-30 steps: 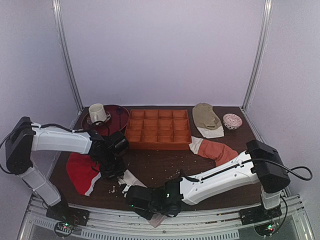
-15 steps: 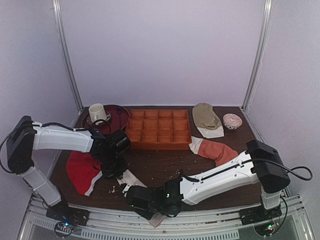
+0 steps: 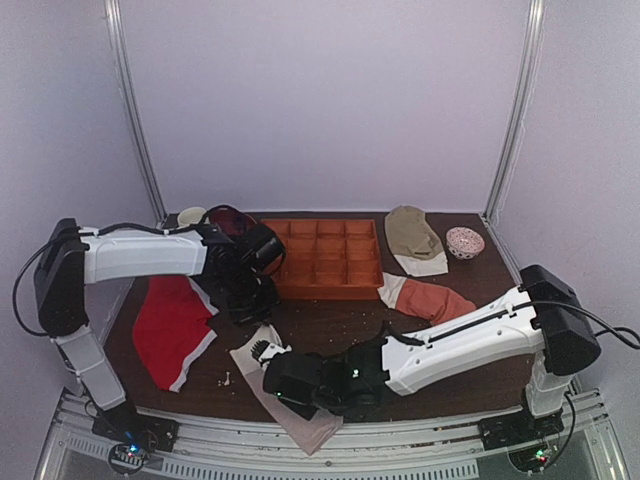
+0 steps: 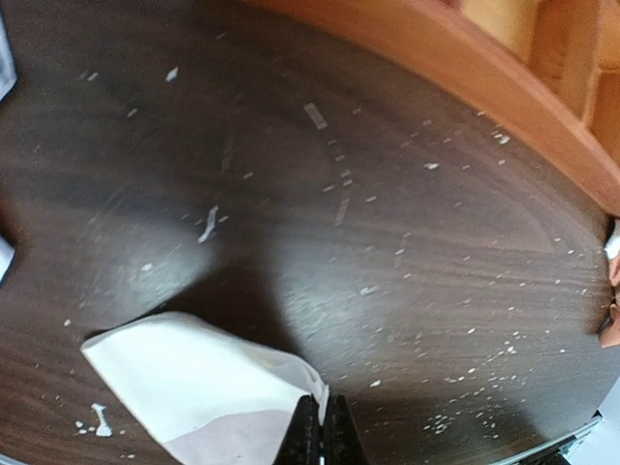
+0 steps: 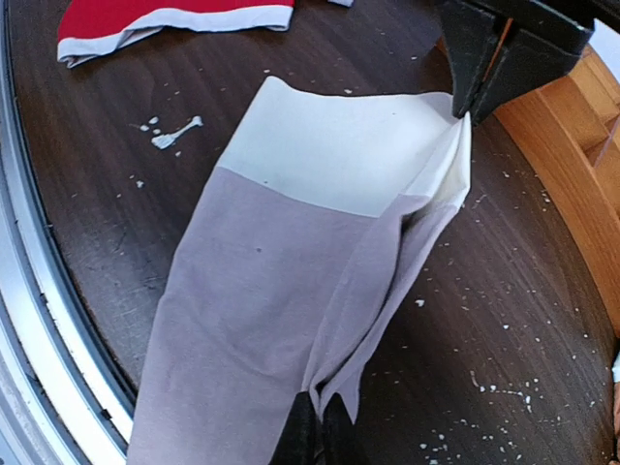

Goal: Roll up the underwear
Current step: Fold the underwear at the corner of the board.

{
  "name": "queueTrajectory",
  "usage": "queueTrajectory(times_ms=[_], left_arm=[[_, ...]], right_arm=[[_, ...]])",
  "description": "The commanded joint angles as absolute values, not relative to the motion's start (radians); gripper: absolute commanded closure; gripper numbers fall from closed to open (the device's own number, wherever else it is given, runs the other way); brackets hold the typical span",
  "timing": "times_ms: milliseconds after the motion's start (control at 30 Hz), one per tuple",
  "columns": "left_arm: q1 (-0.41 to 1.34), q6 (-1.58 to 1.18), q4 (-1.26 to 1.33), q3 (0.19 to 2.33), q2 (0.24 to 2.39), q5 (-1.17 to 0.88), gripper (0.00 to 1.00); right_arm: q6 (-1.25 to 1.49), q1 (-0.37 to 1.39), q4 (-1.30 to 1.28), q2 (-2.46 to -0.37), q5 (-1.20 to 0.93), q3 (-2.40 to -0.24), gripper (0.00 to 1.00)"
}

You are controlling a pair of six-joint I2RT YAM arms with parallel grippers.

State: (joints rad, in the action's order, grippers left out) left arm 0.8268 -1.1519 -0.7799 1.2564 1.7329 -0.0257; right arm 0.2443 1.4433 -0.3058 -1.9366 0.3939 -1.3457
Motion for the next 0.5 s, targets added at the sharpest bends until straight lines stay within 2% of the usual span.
queueTrajectory(times_ms=[0, 200, 467], left_arm=[[0.828, -1.091, -0.786, 1.344, 1.788, -0.008, 1.00], [0.829, -1.074, -0.780, 1.365, 1.825, -0.004, 1.00], [0.829, -1.088, -0.752, 1.256, 1.769, 0.016, 1.00]], right_arm=[[0.247, 1.401, -0.346, -1.883, 0.465, -1.311, 1.00], [0.209, 1.373, -0.355, -1.889, 0.467, -1.308, 1.00], [0.234, 1.384, -0.327, -1.916, 0.398, -1.315, 1.00]])
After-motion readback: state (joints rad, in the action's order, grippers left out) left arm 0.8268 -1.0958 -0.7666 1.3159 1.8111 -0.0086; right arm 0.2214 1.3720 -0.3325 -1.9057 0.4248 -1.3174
